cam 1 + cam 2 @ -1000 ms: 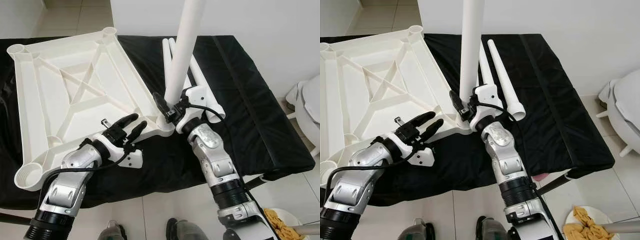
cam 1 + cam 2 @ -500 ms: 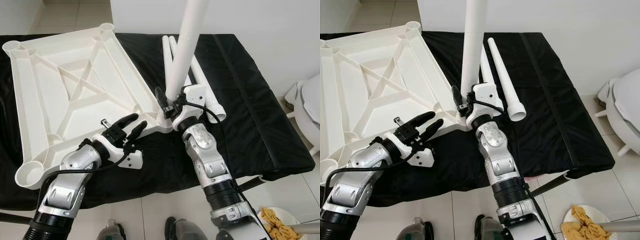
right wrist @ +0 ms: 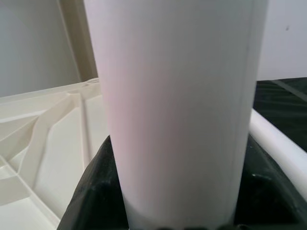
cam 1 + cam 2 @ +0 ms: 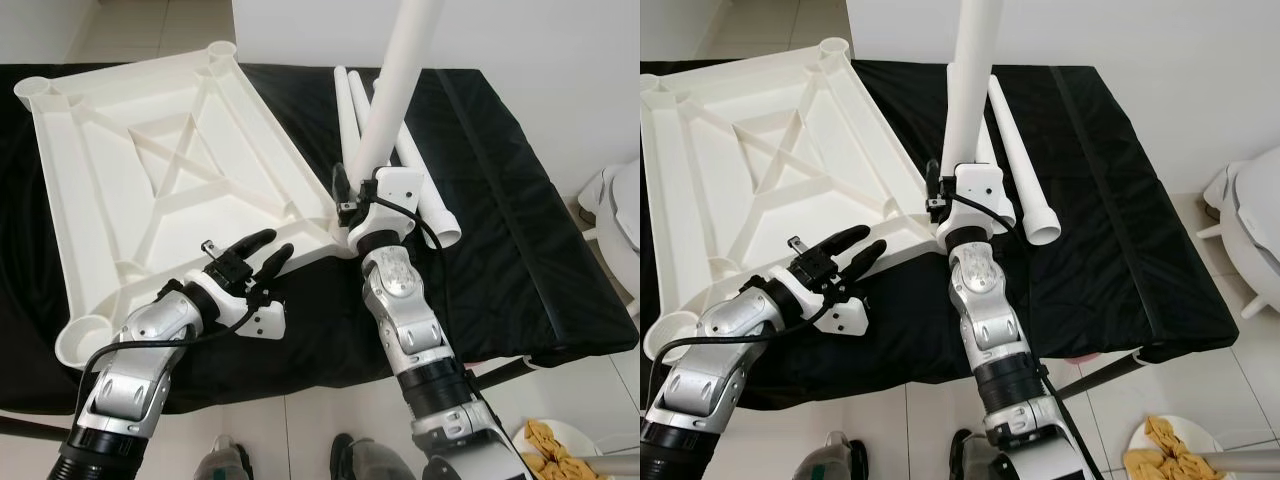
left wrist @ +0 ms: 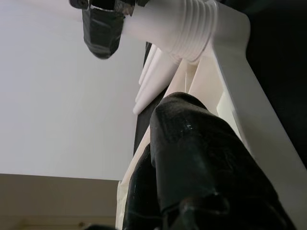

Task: Building children table

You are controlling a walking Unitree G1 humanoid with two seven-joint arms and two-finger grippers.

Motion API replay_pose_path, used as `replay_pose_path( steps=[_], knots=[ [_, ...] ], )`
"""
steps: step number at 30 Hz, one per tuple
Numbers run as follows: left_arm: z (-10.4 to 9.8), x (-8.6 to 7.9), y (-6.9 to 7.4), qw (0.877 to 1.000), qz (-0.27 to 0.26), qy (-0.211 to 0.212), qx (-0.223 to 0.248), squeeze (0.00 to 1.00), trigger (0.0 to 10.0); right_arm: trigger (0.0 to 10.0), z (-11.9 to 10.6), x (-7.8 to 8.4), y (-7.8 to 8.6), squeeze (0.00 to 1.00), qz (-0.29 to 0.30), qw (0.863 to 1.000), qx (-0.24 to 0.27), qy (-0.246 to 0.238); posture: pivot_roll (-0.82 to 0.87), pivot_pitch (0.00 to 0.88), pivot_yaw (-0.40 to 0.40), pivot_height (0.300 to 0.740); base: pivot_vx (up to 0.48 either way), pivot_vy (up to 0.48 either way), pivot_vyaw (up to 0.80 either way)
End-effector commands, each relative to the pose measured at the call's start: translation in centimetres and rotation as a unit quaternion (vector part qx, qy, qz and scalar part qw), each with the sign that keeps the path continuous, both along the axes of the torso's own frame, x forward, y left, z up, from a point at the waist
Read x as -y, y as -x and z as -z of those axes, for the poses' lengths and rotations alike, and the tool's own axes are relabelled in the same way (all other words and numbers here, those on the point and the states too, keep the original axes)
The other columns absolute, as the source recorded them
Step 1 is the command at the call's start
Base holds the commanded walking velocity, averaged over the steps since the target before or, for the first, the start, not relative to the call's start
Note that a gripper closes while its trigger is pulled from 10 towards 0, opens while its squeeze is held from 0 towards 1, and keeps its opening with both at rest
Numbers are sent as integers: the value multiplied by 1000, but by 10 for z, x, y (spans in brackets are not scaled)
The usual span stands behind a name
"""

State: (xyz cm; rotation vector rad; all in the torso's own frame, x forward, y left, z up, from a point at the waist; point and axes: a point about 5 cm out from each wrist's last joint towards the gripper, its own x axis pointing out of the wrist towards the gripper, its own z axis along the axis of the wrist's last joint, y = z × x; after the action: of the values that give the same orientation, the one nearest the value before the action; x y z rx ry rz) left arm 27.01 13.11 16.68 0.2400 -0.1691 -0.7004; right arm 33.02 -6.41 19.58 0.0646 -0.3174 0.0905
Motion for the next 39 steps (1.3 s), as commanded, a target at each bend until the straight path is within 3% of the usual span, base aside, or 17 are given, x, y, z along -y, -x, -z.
replay_pose_path(
  steps=[1,9,10,12,13,25,26,27,39],
  knots=[
    [0,1,2,1000,4,5,-5,0,10000,10000,21,4,-2,0,28,998,-54,-8,49,154,-39,740,0,0,0],
    [0,1,1,1000,5,5,-5,0,10000,10000,22,4,0,0,-6,999,-45,-18,47,144,-40,740,0,0,0],
    [0,1,1,1000,5,5,-5,0,10000,10000,22,4,0,545,-13,999,-45,-21,43,141,-39,740,0,0,0],
    [0,1,1,1000,6,5,-5,0,10000,10000,22,5,0,545,-16,999,-44,-22,43,141,-39,740,0,0,0],
    [1,1,0,1000,6,4,-5,0,10000,10000,22,5,0,1000,-18,999,-45,-24,41,139,-38,740,0,0,0],
    [1,5,-2,1000,20,3,-7,0,10000,10000,18,20,2,1000,-63,997,-17,-33,21,120,-28,740,0,0,0],
    [2,6,-2,1000,22,3,-7,0,10000,10000,17,21,2,404,-73,997,-15,-29,21,120,-28,740,0,0,0],
    [2,6,-2,1000,24,3,-8,0,10000,10000,16,23,2,0,-79,996,-12,-27,21,120,-28,740,0,0,0],
    [4,12,2,998,63,-21,-14,0,10000,10000,12,47,-1,0,-166,986,-8,10,15,123,-28,740,0,0,0]
  ],
)
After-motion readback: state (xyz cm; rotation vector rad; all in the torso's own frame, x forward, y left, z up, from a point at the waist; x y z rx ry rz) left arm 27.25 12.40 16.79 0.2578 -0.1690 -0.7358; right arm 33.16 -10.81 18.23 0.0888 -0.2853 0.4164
